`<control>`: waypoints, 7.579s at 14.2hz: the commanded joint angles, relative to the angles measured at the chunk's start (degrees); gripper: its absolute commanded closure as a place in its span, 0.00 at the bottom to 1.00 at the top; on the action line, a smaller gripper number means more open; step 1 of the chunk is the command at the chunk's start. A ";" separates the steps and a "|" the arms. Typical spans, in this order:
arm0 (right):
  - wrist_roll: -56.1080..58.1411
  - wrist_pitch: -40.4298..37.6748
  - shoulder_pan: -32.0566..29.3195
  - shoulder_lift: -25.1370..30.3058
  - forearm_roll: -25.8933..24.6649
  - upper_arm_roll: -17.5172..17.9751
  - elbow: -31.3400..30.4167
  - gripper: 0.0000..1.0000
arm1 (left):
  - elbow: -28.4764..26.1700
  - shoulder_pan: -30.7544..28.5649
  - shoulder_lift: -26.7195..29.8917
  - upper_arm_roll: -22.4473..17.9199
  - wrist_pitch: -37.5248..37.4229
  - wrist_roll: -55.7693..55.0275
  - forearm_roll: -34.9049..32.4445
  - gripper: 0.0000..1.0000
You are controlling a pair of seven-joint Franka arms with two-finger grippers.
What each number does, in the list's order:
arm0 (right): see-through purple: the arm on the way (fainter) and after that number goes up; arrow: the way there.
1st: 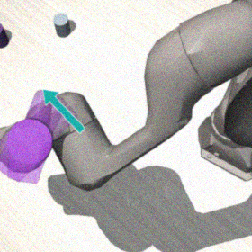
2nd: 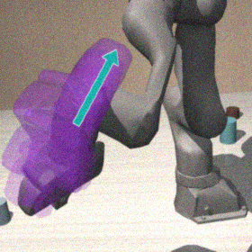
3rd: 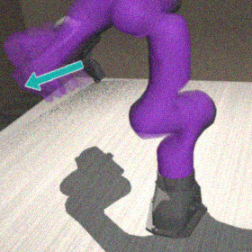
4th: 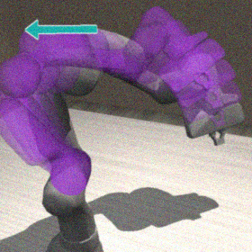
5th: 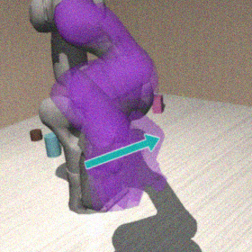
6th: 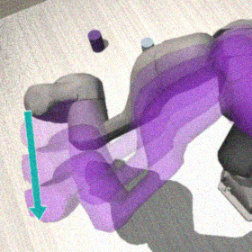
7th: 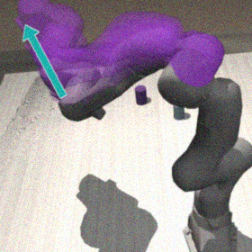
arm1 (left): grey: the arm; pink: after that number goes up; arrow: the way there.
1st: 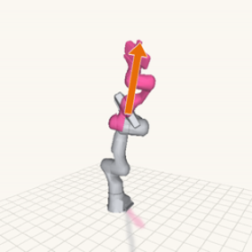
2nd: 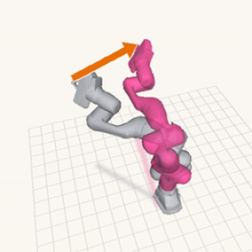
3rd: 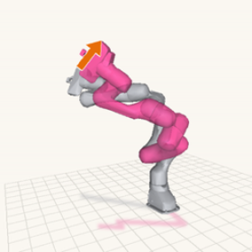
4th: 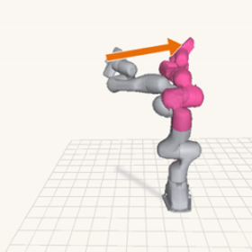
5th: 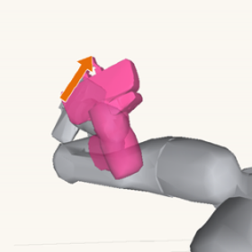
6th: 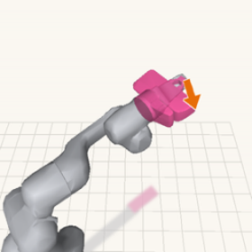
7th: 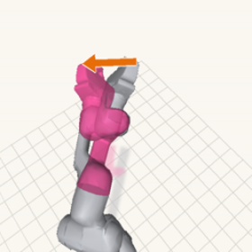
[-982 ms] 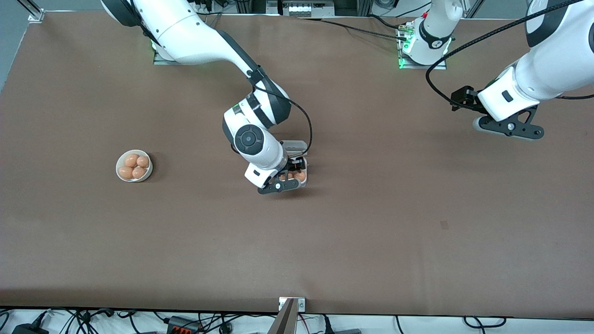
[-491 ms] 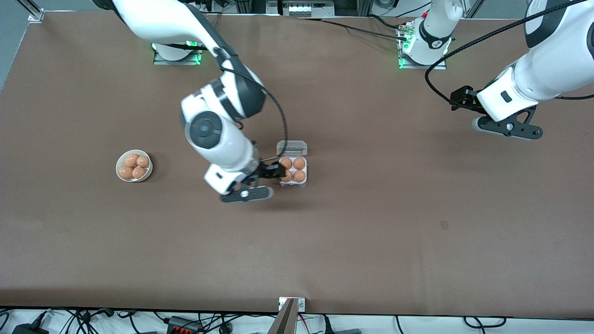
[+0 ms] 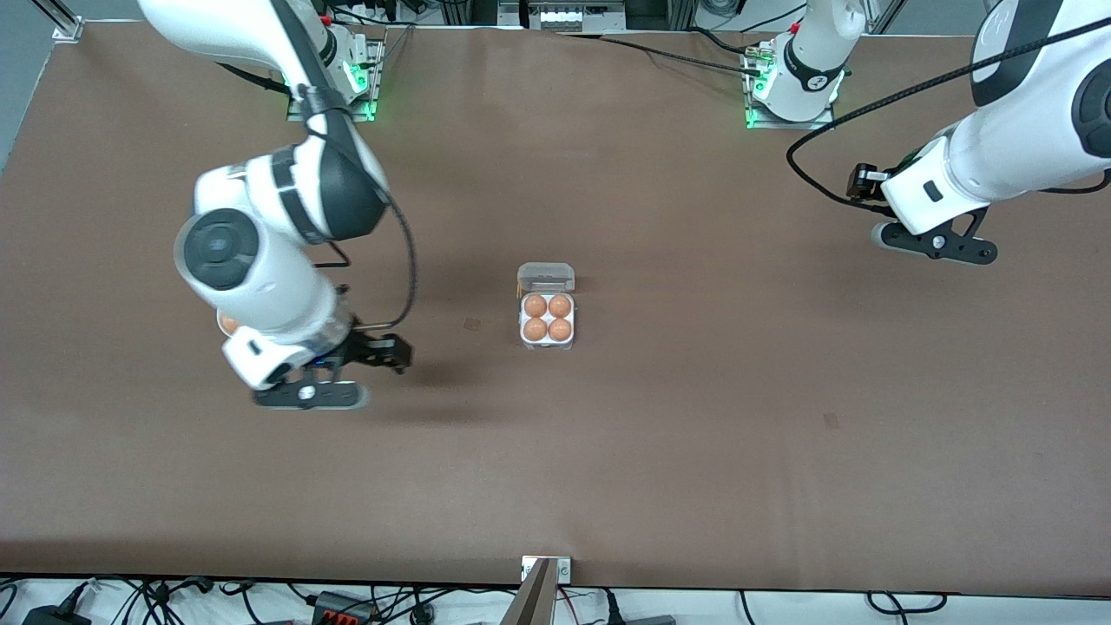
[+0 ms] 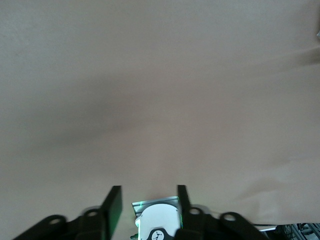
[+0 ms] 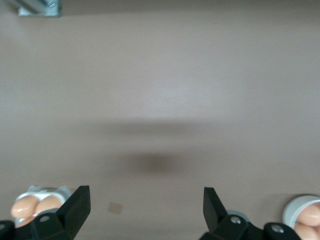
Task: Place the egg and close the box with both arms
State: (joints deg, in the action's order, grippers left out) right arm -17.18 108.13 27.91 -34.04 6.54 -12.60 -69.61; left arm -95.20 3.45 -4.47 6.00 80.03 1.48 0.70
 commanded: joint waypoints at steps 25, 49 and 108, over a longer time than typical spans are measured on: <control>17.88 -6.62 -28.52 34.20 -9.27 12.16 -31.18 0.00 | -8.86 20.36 -21.89 16.41 50.20 -60.96 -11.07 0.99; 17.88 -8.72 -28.26 34.04 -8.56 12.60 -26.72 0.00 | 0.63 24.16 -30.95 15.80 53.83 -72.85 -21.89 0.99; 17.97 -15.05 -28.26 34.48 -8.04 12.25 -26.02 0.00 | -9.21 -5.82 10.88 -0.20 20.61 8.19 -0.26 0.00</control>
State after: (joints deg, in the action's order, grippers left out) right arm 0.12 94.36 0.22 -0.28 -1.97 -0.82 -96.04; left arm -103.12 -3.14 4.90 6.91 99.23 9.00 1.75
